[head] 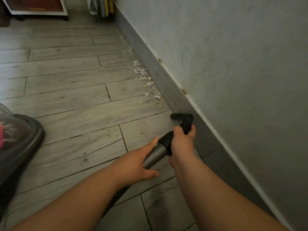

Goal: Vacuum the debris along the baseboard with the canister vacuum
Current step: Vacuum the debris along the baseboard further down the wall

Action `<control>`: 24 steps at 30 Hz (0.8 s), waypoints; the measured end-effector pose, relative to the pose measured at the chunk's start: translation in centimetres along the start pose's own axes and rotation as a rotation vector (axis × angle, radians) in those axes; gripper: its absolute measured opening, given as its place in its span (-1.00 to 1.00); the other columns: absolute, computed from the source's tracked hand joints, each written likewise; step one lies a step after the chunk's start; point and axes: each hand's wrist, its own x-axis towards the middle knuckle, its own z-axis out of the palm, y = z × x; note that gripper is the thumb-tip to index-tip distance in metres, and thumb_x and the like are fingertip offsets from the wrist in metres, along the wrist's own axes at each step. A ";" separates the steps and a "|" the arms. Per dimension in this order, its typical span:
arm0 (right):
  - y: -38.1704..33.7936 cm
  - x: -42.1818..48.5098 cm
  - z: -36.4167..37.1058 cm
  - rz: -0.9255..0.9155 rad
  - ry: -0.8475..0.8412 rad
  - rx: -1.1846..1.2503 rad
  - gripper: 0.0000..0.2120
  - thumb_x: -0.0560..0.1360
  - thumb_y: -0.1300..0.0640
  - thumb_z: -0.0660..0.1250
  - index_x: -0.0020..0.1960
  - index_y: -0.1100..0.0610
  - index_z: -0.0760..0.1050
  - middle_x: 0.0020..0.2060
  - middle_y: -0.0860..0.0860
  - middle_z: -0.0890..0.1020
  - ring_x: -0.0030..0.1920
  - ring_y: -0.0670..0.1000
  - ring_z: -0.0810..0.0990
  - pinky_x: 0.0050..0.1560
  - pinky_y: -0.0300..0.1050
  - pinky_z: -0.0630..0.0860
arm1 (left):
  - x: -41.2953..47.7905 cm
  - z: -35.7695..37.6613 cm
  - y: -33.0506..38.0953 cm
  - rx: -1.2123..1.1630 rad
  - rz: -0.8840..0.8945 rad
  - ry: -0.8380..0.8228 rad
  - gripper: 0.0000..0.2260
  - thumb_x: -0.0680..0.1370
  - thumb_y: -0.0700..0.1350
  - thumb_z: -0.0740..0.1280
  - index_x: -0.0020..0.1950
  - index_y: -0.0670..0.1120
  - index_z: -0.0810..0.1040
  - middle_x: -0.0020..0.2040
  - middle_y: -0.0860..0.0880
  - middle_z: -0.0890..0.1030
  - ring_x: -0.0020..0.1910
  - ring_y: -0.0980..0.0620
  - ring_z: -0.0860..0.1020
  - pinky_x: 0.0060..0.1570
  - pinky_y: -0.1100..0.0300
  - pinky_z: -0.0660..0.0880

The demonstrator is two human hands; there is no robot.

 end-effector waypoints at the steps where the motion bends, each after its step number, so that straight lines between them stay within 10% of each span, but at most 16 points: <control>1: 0.0 0.1 0.1 -0.002 -0.001 0.002 -0.31 0.57 0.14 0.23 0.52 -0.32 -0.02 0.03 0.03 0.52 -0.05 0.15 0.61 -0.03 0.16 0.63 | 0.0 -0.1 -0.1 0.035 0.011 0.009 -0.11 0.48 0.15 0.39 0.45 0.34 -0.30 0.37 0.06 0.41 0.14 0.15 0.47 0.16 0.29 0.44; 24: -0.2 0.8 0.9 0.014 -0.042 -0.056 -0.33 0.58 0.10 0.23 0.51 -0.33 -0.02 0.02 0.03 0.51 -0.02 0.16 0.59 -0.01 0.19 0.62 | -0.2 -0.5 -0.7 -0.010 -0.039 0.029 -0.21 0.53 0.04 0.30 0.43 0.42 -0.26 -0.01 0.01 0.57 -0.20 0.13 0.56 -0.12 0.28 0.54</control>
